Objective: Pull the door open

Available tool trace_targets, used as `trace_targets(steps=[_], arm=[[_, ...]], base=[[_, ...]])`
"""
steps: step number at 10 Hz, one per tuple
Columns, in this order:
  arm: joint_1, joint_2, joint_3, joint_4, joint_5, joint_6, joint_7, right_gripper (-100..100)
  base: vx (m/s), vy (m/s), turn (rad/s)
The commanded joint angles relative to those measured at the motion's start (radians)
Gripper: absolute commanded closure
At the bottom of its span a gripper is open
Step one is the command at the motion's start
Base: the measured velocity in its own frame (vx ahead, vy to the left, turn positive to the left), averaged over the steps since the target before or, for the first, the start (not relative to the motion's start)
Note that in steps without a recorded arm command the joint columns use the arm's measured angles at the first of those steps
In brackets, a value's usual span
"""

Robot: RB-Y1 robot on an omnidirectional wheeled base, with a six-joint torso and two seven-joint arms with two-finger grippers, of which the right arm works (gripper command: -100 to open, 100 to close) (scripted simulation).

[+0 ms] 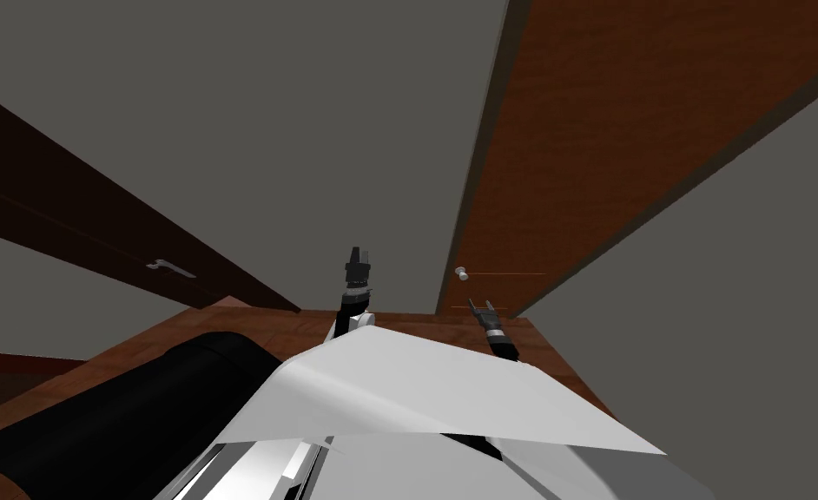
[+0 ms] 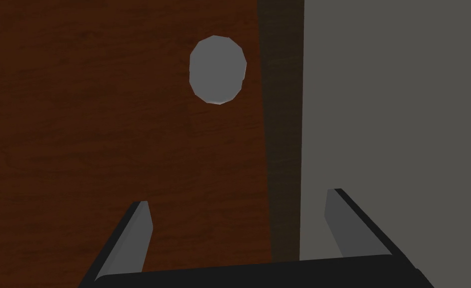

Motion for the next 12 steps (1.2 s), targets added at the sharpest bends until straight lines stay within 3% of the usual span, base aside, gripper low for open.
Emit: trace_targets(steps=[1,3,4,12], arm=[[-0.011,-0.004,-0.005,0.039,0.013,-0.008,0.032,-100],[-0.025,-0.008,-0.011,0.086,0.028,-0.017,0.067,-100],[-0.024,-0.008,-0.010,0.078,0.023,-0.017,0.056,-100],[-0.081,-0.011,0.093,0.134,0.020,-0.033,0.066,-100]], base=[[0.138,-0.026,0.062],[0.159,-0.063,0.060],[0.085,-0.021,0.013],[0.190,0.038,-0.154]])
